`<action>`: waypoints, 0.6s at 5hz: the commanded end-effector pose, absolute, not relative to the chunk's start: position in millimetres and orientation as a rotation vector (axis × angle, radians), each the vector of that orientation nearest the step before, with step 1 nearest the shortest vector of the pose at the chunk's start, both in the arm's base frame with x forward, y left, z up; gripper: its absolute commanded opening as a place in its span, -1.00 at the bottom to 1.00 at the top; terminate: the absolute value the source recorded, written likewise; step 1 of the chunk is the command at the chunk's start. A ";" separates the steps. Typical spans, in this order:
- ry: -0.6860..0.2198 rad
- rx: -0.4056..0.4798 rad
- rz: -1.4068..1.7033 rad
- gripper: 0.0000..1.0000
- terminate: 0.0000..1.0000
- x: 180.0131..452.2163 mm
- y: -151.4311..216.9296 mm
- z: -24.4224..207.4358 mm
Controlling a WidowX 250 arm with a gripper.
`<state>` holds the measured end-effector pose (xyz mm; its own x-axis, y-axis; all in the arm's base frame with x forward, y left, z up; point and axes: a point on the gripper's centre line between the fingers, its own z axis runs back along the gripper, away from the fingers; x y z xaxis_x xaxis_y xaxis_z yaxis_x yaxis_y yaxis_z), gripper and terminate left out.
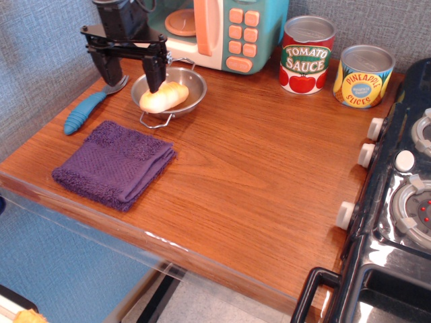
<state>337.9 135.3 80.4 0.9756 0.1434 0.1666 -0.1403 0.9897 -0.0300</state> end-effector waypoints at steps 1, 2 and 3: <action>-0.219 0.050 0.096 1.00 -1.00 326.8 137.6 99.0; -0.192 0.124 0.081 1.00 -1.00 324.6 136.3 99.0; -0.192 0.124 0.081 1.00 -1.00 324.6 136.3 99.0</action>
<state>324.4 130.2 78.3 0.9880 0.0658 0.1397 -0.0798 0.9921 0.0967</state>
